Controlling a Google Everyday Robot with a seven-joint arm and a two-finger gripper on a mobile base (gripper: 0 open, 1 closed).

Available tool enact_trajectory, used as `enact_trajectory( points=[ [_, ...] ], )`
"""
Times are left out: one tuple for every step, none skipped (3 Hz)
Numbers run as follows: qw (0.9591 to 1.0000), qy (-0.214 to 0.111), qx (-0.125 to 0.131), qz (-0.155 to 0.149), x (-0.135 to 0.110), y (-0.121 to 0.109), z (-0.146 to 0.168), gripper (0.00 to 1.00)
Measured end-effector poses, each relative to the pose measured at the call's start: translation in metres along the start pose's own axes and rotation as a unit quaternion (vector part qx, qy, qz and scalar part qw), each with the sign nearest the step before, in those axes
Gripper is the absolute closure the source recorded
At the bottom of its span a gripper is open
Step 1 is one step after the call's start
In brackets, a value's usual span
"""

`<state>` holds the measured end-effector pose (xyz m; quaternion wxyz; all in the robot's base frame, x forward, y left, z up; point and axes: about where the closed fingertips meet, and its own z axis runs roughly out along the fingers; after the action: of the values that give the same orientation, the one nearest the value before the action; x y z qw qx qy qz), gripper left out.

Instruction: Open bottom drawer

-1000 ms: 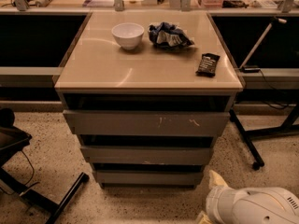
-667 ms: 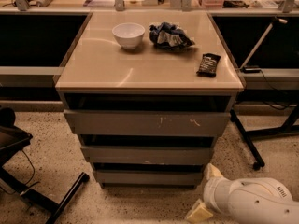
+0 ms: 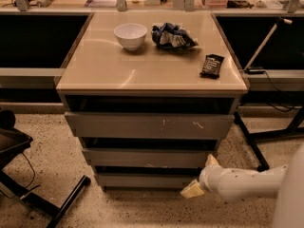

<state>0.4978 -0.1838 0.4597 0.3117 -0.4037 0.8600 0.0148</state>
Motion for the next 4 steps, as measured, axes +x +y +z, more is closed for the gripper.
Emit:
enact_trajectory(
  points=[
    [0.9996,0.015,-0.022,0.012,0.023,0.019,0.024,0.00],
    [0.9989,0.007,-0.043,0.015,0.027,0.033,0.041,0.00],
    [0.9963,-0.015,-0.077,0.036,0.027,0.053,0.088,0.00],
    [0.9925,-0.029,-0.094,0.073,0.034,0.060,0.151,0.00]
  ],
)
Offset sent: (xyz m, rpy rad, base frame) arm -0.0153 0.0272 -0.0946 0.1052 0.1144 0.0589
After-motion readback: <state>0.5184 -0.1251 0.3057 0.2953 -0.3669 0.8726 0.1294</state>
